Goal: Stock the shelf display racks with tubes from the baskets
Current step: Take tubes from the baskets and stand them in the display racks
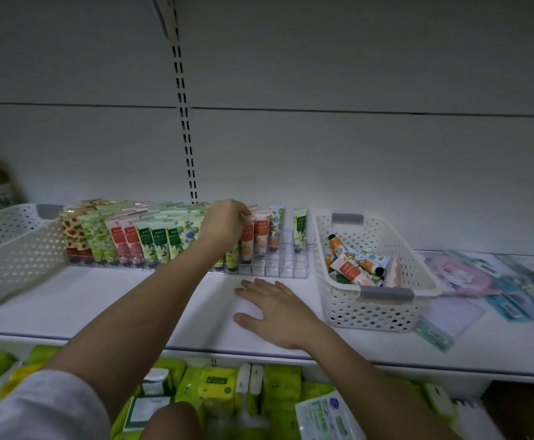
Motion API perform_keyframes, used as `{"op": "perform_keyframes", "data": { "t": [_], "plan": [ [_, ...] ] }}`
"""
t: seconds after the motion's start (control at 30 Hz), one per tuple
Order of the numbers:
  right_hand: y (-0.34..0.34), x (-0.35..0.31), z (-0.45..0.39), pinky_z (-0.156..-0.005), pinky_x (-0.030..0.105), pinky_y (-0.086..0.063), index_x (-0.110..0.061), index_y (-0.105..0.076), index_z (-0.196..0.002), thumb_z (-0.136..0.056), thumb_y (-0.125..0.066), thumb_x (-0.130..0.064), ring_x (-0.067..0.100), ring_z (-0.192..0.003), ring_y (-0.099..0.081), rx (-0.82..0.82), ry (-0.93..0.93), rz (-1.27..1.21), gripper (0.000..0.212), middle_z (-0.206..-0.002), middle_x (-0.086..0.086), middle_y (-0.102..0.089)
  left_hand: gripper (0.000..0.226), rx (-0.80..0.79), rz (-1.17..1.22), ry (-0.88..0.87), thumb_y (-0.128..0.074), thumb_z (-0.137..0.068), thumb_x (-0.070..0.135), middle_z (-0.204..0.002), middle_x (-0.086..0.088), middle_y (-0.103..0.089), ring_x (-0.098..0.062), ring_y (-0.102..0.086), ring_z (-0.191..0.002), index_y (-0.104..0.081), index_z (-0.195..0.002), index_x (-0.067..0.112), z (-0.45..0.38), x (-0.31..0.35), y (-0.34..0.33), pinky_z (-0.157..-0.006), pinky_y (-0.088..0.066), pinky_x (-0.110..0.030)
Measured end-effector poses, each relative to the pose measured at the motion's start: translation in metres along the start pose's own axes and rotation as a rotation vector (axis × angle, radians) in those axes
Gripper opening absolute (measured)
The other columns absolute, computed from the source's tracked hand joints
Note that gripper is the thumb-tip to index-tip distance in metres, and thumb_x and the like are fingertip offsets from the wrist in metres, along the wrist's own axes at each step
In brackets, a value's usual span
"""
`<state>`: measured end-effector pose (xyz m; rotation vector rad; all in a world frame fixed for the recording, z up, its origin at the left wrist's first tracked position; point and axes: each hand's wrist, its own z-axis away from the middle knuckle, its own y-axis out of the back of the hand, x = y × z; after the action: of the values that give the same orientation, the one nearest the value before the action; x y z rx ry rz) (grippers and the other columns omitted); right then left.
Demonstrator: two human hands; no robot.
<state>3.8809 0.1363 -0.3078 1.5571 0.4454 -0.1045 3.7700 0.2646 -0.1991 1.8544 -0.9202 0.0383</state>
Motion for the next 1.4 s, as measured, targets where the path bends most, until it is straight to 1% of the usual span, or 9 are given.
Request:
{"op": "perform_keyframes", "data": {
  "t": [0.13,0.27,0.43,0.57,0.73,0.83,1.07,1.27,1.4],
  "plan": [
    [0.004,-0.002,0.002,-0.122,0.036,-0.002,-0.033,-0.026,-0.153,-0.096,-0.037,-0.063,0.007,-0.149,-0.007,-0.007,0.005,-0.019,0.065,-0.163,-0.011,-0.016,0.018,-0.007,-0.036,-0.06,-0.059,-0.094,0.016,-0.094,-0.01,-0.073,-0.025,-0.065,-0.085,-0.075,-0.098,0.01,0.0,0.004,0.0,-0.078,-0.053,-0.034],
    [0.024,-0.019,0.016,-0.118,0.033,-0.025,-0.03,-0.038,-0.148,-0.097,-0.049,-0.051,0.006,-0.141,-0.029,0.076,0.056,-0.25,0.057,-0.154,-0.012,-0.034,0.024,0.094,-0.011,-0.141,-0.064,-0.09,0.017,-0.103,-0.008,-0.07,-0.019,-0.057,-0.089,-0.071,-0.112,0.011,-0.004,0.01,0.004,-0.075,-0.04,-0.025],
    [0.091,-0.043,0.043,-0.096,0.019,-0.045,-0.025,-0.062,-0.126,-0.096,-0.057,-0.027,-0.001,-0.111,-0.055,0.446,0.205,-0.461,0.03,-0.122,-0.012,-0.06,0.022,0.126,0.198,-0.176,-0.069,-0.087,0.019,-0.098,-0.004,-0.069,-0.019,-0.061,-0.088,-0.071,-0.108,0.012,-0.005,0.044,0.007,-0.08,-0.048,-0.032],
    [0.147,-0.017,0.063,-0.076,0.01,-0.048,-0.023,-0.071,-0.105,-0.093,-0.06,-0.011,0.0,-0.092,-0.062,0.729,0.067,-0.491,0.02,-0.102,-0.011,-0.068,0.021,0.007,0.365,-0.211,-0.068,-0.085,0.016,-0.095,-0.001,-0.072,-0.017,-0.065,-0.086,-0.073,-0.105,0.013,0.008,0.08,-0.003,-0.082,-0.053,-0.032],
    [0.178,0.049,0.079,-0.08,0.042,-0.058,-0.024,-0.071,-0.096,-0.092,-0.061,-0.01,0.012,-0.078,-0.066,0.792,-0.288,-0.449,0.018,-0.087,-0.009,-0.069,0.022,-0.116,0.501,-0.207,-0.07,-0.085,0.012,-0.096,0.001,-0.072,-0.008,-0.067,-0.08,-0.072,-0.106,0.016,0.02,0.119,-0.031,-0.073,-0.052,-0.014],
    [0.179,0.08,0.089,-0.078,0.045,-0.058,-0.023,-0.071,-0.093,-0.091,-0.059,-0.01,0.011,-0.071,-0.067,0.817,-0.401,-0.426,0.018,-0.083,-0.003,-0.07,0.025,-0.206,0.535,-0.187,-0.071,-0.084,0.008,-0.098,-0.002,-0.071,-0.013,-0.067,-0.081,-0.071,-0.108,0.014,0.023,0.138,-0.049,-0.076,-0.055,-0.024],
    [0.161,0.108,0.095,-0.069,0.031,-0.059,-0.023,-0.07,-0.088,-0.092,-0.056,-0.002,0.019,-0.077,-0.068,0.871,-0.456,-0.554,0.025,-0.08,0.002,-0.07,0.05,-0.529,0.185,-0.115,-0.064,-0.087,0.011,-0.127,-0.01,-0.055,-0.024,-0.057,-0.11,-0.045,-0.134,0.012,0.013,0.161,-0.07,-0.083,-0.048,-0.03],
    [0.154,0.112,0.091,-0.075,0.049,-0.058,-0.019,-0.071,-0.087,-0.092,-0.056,0.0,0.027,-0.076,-0.066,0.878,-0.437,-0.663,0.025,-0.078,0.004,-0.07,0.063,-0.754,-0.021,-0.07,-0.062,-0.089,0.012,-0.117,-0.017,-0.054,-0.03,-0.059,-0.103,-0.024,-0.138,0.004,0.012,0.178,-0.073,-0.056,-0.042,-0.029],
    [0.152,0.113,0.092,-0.075,0.05,-0.056,-0.023,-0.071,-0.084,-0.09,-0.056,0.001,0.029,-0.075,-0.067,0.878,-0.446,-0.676,0.029,-0.076,0.003,-0.071,0.069,-0.777,-0.051,-0.051,-0.072,-0.082,0.015,-0.12,-0.014,-0.053,-0.028,-0.058,-0.103,-0.028,-0.134,0.009,0.012,0.178,-0.078,-0.063,-0.047,-0.031]
  ]
}}
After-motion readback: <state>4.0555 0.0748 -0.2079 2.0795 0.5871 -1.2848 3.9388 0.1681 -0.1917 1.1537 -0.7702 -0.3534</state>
